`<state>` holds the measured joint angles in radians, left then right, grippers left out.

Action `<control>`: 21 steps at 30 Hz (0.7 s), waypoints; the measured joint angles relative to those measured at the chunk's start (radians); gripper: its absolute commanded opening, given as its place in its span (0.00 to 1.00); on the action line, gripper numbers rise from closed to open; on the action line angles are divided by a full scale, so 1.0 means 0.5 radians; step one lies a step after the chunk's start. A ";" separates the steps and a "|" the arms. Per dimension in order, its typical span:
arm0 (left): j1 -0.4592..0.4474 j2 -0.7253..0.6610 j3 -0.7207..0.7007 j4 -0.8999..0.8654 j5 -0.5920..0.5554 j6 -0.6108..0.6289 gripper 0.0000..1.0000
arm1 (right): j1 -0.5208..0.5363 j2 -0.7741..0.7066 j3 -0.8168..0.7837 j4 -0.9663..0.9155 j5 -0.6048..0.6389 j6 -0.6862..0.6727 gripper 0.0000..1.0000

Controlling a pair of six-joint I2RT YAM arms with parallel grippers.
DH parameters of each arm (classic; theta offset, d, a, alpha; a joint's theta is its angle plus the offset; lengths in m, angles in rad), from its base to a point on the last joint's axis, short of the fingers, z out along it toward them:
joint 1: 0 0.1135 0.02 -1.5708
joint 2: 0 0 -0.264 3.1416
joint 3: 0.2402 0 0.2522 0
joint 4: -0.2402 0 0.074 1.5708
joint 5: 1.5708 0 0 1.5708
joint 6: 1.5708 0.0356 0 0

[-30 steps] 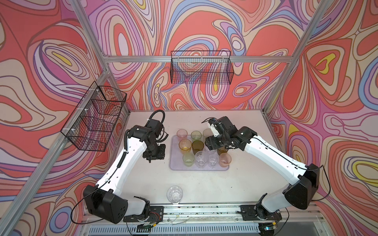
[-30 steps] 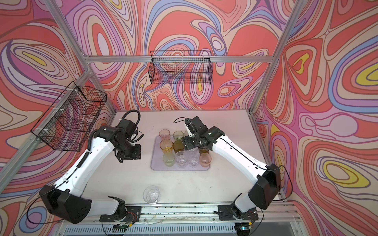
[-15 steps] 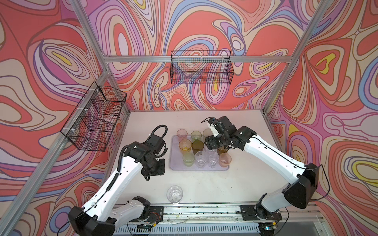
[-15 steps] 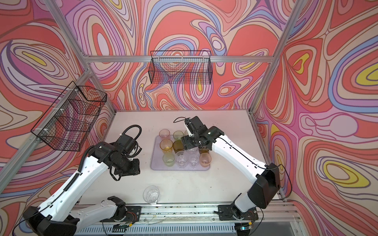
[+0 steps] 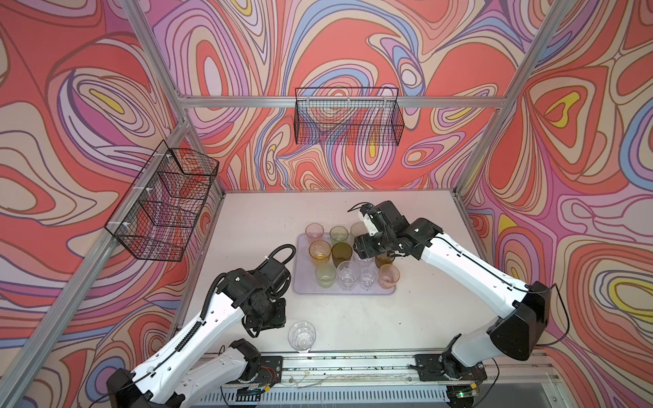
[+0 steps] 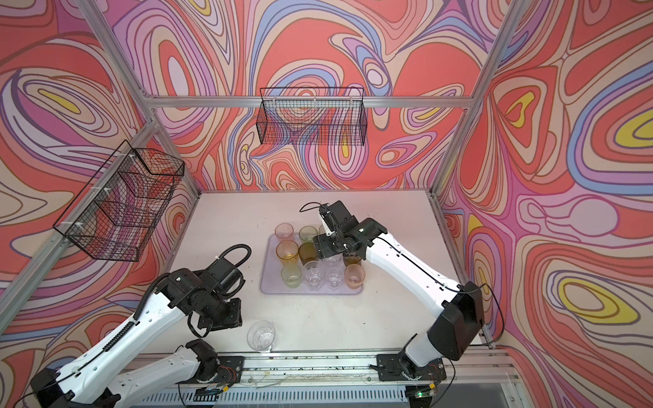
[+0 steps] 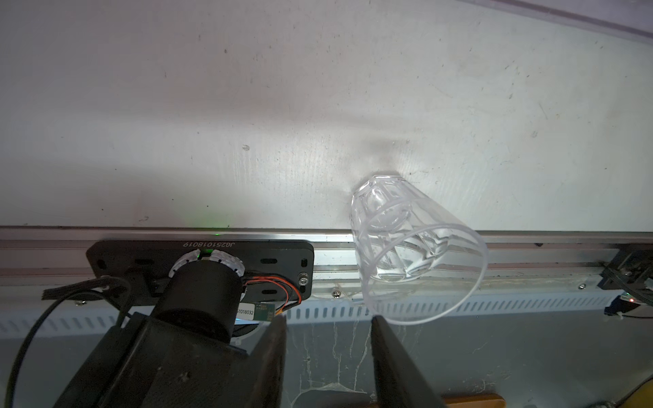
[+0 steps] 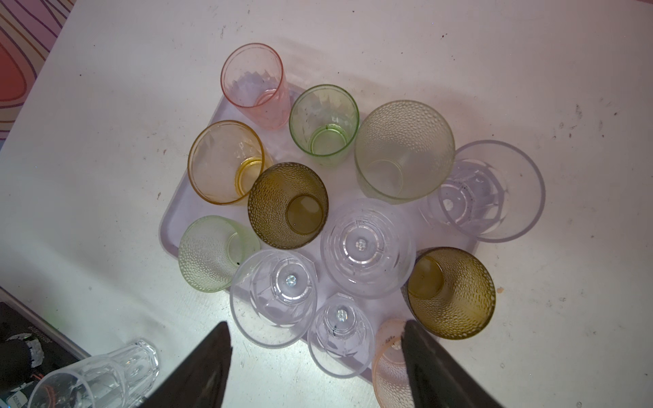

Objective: Place the glasses into the tray
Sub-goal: Pick up the glass from the bottom-center of the table.

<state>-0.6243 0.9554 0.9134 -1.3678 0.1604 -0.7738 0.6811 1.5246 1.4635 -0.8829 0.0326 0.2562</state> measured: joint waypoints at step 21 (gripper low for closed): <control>-0.339 0.117 -0.305 0.383 0.060 -0.281 0.34 | 0.000 0.032 0.024 0.000 -0.008 0.001 0.79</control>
<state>-0.7937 1.0138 0.7609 -1.1763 0.1905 -0.9142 0.6811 1.5406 1.4757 -0.8829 0.0284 0.2565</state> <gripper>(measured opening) 0.359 0.792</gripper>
